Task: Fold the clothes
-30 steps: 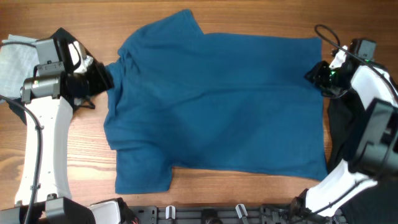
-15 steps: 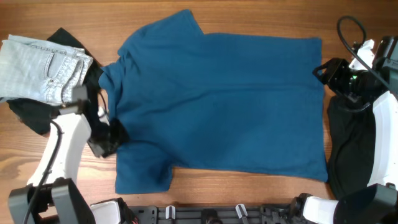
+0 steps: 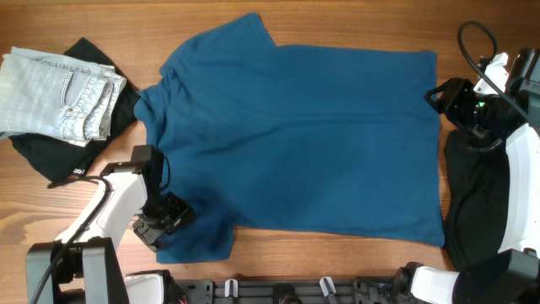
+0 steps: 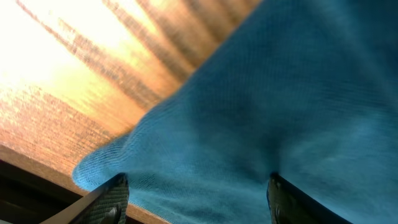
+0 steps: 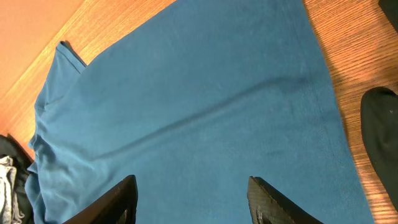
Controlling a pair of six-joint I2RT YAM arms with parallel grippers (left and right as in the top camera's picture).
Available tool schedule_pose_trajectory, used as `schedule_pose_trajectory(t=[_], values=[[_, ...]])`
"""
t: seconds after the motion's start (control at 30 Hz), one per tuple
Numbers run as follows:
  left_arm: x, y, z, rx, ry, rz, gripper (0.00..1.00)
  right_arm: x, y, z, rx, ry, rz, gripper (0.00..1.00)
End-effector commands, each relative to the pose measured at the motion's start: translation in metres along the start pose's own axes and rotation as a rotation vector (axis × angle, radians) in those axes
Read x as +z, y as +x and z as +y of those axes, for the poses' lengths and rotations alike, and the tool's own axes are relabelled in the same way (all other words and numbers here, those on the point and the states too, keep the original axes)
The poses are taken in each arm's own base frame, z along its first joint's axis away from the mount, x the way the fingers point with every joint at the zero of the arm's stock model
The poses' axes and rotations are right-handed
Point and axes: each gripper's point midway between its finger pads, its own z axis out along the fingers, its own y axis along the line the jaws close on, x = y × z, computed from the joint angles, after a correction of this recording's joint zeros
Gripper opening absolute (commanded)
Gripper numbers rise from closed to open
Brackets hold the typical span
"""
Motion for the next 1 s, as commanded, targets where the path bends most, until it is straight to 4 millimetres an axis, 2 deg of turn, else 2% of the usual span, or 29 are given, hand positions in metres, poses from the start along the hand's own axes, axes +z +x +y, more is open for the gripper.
schedule_pose_trajectory(t=[0.0, 0.07, 0.13, 0.27, 0.43, 0.53, 0.6, 0.7, 0.77, 0.83, 0.87, 0.93, 0.97], values=[[0.003, 0.003, -0.005, -0.053, 0.031, 0.02, 0.72, 0.003, 0.0, 0.003, -0.007, -0.017, 0.003, 0.57], [0.002, 0.011, -0.031, -0.051, 0.165, 0.082, 0.69, 0.003, 0.0, 0.003, -0.007, -0.017, 0.004, 0.57], [0.001, 0.009, -0.046, -0.043, 0.225, 0.074, 0.64, 0.003, 0.0, 0.003, -0.006, -0.017, 0.004, 0.57], [0.006, 0.01, -0.044, -0.04, 0.175, 0.051, 0.46, 0.003, 0.0, 0.003, -0.007, -0.017, 0.004, 0.57], [0.018, 0.016, -0.044, -0.035, 0.124, 0.079, 0.04, 0.003, 0.0, 0.003, -0.006, -0.016, 0.006, 0.57], [0.017, 0.013, -0.046, -0.027, 0.133, 0.072, 0.04, 0.003, 0.001, 0.002, -0.007, -0.015, 0.01, 0.57], [0.007, 0.009, -0.046, -0.012, 0.138, 0.064, 0.04, 0.003, 0.003, 0.002, -0.004, -0.014, 0.015, 0.57], [-0.022, -0.006, -0.045, 0.01, 0.139, -0.002, 0.04, 0.003, 0.006, -0.003, 0.014, 0.013, 0.028, 0.58], [-0.051, -0.019, -0.047, 0.018, 0.146, -0.085, 0.04, 0.002, 0.014, -0.027, 0.092, 0.145, 0.044, 0.58], [-0.072, -0.029, -0.051, 0.041, 0.166, -0.163, 0.04, 0.004, 0.028, -0.044, 0.124, 0.231, 0.095, 0.58], [-0.085, -0.037, -0.052, 0.053, 0.175, -0.226, 0.04, 0.009, 0.042, -0.048, 0.147, 0.24, 0.156, 0.57], [-0.098, -0.047, -0.051, 0.047, 0.17, -0.3, 0.04, 0.02, 0.068, -0.061, 0.177, 0.271, 0.248, 0.57], [-0.101, -0.051, -0.054, 0.047, 0.181, -0.323, 0.04, 0.027, 0.086, -0.074, 0.195, 0.315, 0.301, 0.56]])
